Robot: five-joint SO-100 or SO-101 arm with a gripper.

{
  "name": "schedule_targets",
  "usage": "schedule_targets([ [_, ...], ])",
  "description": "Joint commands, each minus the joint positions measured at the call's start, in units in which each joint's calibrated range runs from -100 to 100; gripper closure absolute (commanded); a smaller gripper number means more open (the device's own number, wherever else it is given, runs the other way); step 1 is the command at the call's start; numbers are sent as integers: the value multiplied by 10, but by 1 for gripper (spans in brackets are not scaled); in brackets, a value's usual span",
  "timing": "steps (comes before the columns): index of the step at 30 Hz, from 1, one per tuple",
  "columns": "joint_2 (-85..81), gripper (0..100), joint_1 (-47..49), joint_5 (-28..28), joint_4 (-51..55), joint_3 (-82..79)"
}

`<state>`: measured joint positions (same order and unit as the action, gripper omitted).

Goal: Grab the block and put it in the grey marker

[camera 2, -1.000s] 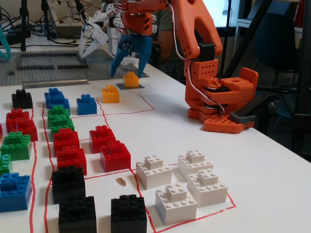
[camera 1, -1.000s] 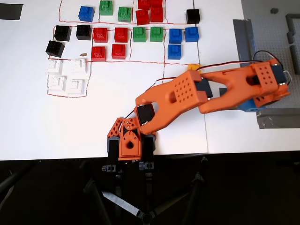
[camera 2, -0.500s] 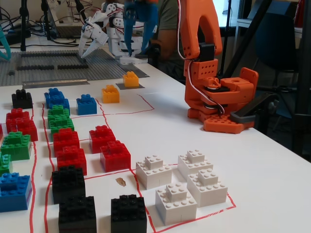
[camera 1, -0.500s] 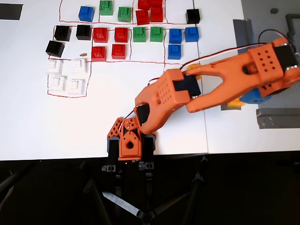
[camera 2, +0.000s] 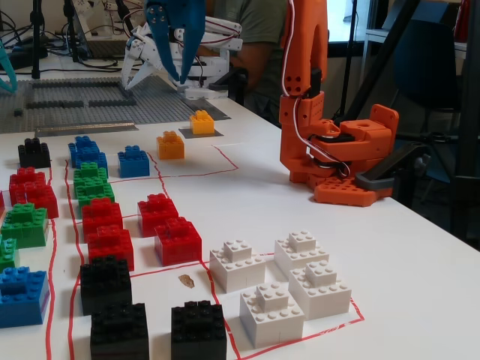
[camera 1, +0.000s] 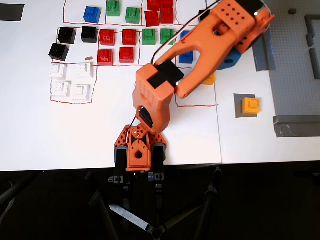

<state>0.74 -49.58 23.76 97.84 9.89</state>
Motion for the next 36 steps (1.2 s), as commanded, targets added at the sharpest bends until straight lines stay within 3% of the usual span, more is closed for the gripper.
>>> schedule_targets([
  [1, -87, 100, 61, -48, 11, -1],
  [9, -111, 100, 227, -189, -14, -87],
  [14, -132, 100, 323, -247, -46, -135],
  [25, -146, 100, 458, -303, -93, -198],
  [36, -113, 100, 500, -316, -108, -163],
])
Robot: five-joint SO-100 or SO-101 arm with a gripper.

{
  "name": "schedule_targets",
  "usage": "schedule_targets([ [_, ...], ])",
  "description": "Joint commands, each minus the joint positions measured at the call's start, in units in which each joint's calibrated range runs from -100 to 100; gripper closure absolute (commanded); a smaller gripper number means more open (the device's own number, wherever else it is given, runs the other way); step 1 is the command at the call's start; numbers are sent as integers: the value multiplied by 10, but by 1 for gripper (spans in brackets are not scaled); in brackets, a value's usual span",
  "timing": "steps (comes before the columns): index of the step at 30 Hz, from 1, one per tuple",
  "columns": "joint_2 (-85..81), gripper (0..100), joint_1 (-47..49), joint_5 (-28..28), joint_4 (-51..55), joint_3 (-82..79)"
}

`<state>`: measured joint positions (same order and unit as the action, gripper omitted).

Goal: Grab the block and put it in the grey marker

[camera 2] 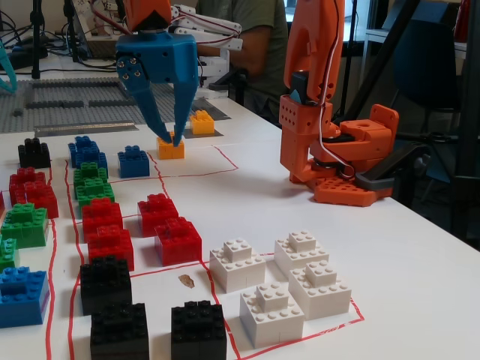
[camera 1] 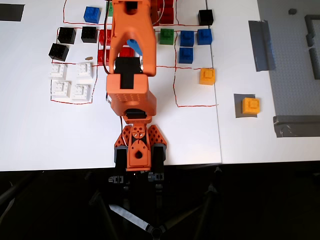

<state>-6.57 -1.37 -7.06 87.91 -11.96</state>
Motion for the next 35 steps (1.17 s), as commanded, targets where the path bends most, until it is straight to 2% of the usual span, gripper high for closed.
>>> schedule_targets([
  [1, -38, 100, 18, -8, -8, 59],
  [35, -21, 100, 30, -8, -6, 63],
])
